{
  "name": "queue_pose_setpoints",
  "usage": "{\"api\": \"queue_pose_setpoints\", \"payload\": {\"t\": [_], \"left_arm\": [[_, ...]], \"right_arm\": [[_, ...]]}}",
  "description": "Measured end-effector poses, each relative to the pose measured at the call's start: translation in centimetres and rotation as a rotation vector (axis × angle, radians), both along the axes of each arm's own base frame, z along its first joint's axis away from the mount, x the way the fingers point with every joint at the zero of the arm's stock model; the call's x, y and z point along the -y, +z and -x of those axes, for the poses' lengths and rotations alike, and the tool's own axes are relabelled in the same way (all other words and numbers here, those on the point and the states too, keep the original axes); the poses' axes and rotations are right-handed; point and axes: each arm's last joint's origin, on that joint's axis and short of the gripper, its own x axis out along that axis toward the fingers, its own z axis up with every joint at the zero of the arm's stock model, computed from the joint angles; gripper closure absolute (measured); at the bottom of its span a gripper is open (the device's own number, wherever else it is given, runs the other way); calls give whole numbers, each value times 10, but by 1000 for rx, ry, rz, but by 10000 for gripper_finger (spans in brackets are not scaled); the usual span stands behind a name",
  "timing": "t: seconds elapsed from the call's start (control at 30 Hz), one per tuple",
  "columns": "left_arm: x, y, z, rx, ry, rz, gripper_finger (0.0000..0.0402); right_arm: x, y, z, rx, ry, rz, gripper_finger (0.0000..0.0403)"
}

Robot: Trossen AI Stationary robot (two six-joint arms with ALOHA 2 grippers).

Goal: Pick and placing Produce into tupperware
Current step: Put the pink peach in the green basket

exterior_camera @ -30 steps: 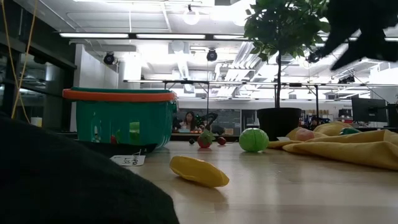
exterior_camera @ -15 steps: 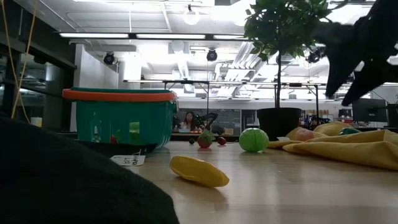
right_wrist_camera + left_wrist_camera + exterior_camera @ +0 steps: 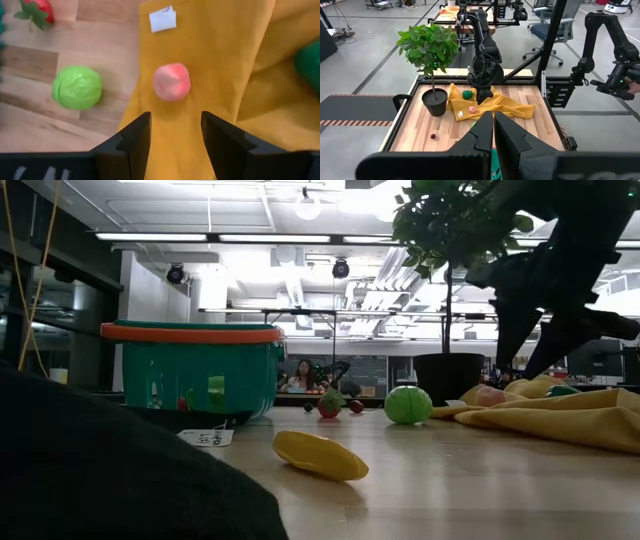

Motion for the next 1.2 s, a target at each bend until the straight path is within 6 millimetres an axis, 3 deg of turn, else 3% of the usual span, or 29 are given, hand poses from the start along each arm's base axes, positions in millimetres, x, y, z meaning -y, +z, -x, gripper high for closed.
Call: {"api": "queue_pose_setpoints", "payload": {"t": [0.43, 0.73, 1.2], "left_arm": [[0, 0, 0, 0, 0, -1, 395], [0, 0, 0, 0, 0, 0, 395], [0, 0, 0, -1, -4, -7, 395]], "right_arm": [[17, 2, -10, 42, 24, 5, 239], [25, 1, -12, 27, 23, -40, 190], [29, -26, -34, -97, 8, -72, 185]]}}
